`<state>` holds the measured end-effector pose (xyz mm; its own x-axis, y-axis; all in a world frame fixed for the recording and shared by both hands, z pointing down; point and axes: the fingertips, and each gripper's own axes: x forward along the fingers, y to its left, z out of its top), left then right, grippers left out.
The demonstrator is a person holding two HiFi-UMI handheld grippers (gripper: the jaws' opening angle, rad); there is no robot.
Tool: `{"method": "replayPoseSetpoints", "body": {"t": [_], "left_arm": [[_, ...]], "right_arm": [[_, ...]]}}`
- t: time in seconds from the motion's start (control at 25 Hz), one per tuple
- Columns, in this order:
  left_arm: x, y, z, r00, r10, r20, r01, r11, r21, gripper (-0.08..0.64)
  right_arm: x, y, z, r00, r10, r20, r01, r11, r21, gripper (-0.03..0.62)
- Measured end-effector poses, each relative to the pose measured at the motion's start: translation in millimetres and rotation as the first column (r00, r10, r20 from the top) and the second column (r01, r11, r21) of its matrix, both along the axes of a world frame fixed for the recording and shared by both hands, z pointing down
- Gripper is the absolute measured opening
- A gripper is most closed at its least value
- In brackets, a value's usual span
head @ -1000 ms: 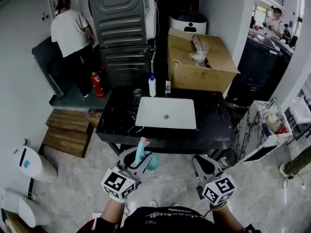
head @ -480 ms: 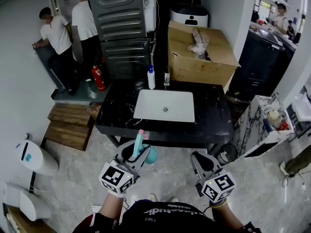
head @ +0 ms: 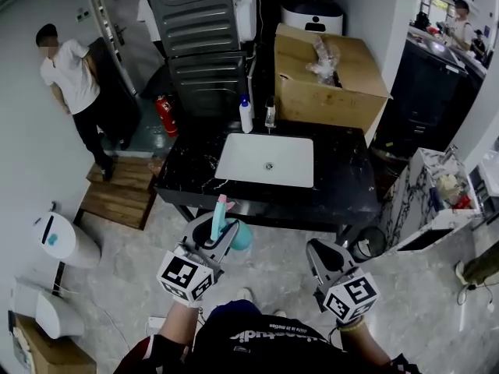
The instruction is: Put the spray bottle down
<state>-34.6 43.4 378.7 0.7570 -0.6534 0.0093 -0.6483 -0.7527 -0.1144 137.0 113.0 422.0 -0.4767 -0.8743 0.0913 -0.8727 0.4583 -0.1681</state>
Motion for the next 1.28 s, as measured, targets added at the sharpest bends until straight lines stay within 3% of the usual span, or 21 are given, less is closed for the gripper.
{"method": "replayPoseSetpoints", "body": {"t": [0.24, 0.52, 1.0, 1.28], "left_arm": [[1.4, -17.1, 10.7, 1.000, -0.019, 0.015, 0.019, 1.000, -0.001, 0.149], [0.5, -85.1, 21.0, 1.000, -0.011, 0.002, 0.011, 1.000, -0.012, 0.149], [-23.8, -263.4, 24.9, 0.999, 0.054, 0.003, -0.054, 0.998, -0.010, 0.149], [-45.3, -338.4, 17.3, 0.997, 0.078, 0.020, -0.079, 0.997, 0.013, 0.149]], "right_arm": [[4.0, -16.8, 12.1, 1.000, -0.009, 0.011, 0.009, 1.000, -0.009, 0.054], [3.9, -72.2, 7.4, 1.000, 0.018, -0.019, -0.018, 1.000, 0.016, 0.052], [-45.4, -253.6, -12.4, 0.998, 0.039, -0.059, -0.035, 0.998, 0.060, 0.049], [-74.0, -324.4, -17.2, 0.995, 0.063, -0.079, -0.058, 0.997, 0.059, 0.049]]}}
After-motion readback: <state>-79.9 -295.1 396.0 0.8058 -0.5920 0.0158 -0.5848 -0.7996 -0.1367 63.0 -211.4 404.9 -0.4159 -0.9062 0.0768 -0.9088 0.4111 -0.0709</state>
